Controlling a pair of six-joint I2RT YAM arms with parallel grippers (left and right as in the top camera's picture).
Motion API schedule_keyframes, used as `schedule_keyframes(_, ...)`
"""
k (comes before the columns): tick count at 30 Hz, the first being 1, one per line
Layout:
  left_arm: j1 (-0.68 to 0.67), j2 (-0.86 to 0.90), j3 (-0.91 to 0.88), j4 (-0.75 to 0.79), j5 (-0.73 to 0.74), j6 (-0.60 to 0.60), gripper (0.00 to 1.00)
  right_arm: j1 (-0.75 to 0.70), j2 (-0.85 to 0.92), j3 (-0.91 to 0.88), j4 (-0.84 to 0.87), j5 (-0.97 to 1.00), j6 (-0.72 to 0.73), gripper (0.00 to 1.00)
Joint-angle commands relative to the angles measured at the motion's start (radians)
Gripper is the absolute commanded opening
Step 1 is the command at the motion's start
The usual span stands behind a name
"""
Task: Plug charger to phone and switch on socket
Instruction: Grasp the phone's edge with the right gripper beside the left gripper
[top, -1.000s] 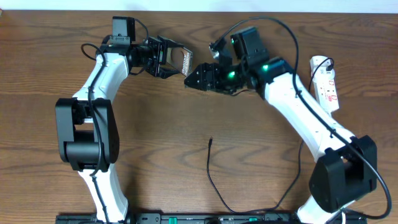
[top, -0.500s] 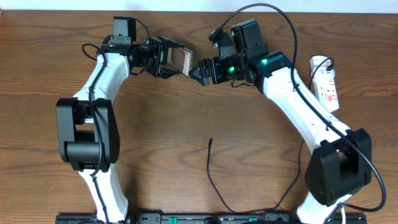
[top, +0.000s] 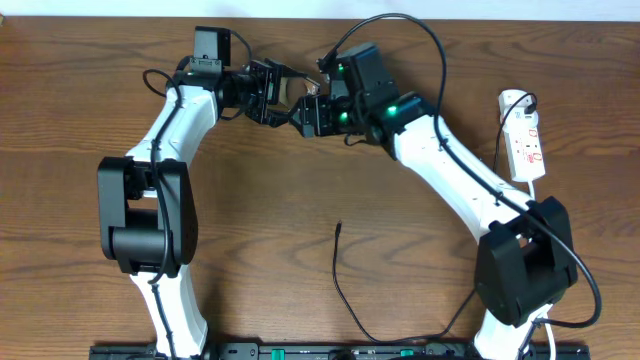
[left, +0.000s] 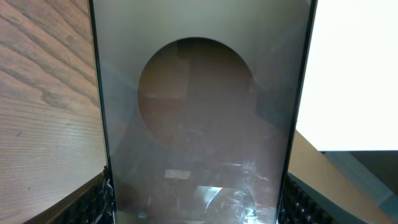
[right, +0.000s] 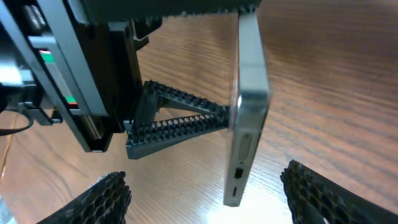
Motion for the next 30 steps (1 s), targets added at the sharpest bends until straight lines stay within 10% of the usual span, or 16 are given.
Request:
schedule_keyframes(1, 0.002, -0.045, 0.0, 0.014, 0.024, -0.018, 0.07, 0.016, 0.006, 0.024, 0.006, 0.08, 0.063, 0.77)
schedule_keyframes(30, 0.002, -0.045, 0.0, 0.014, 0.084, -0.021, 0.07, 0.021, 0.056, 0.023, 0.081, 0.145, 0.065, 0.66)
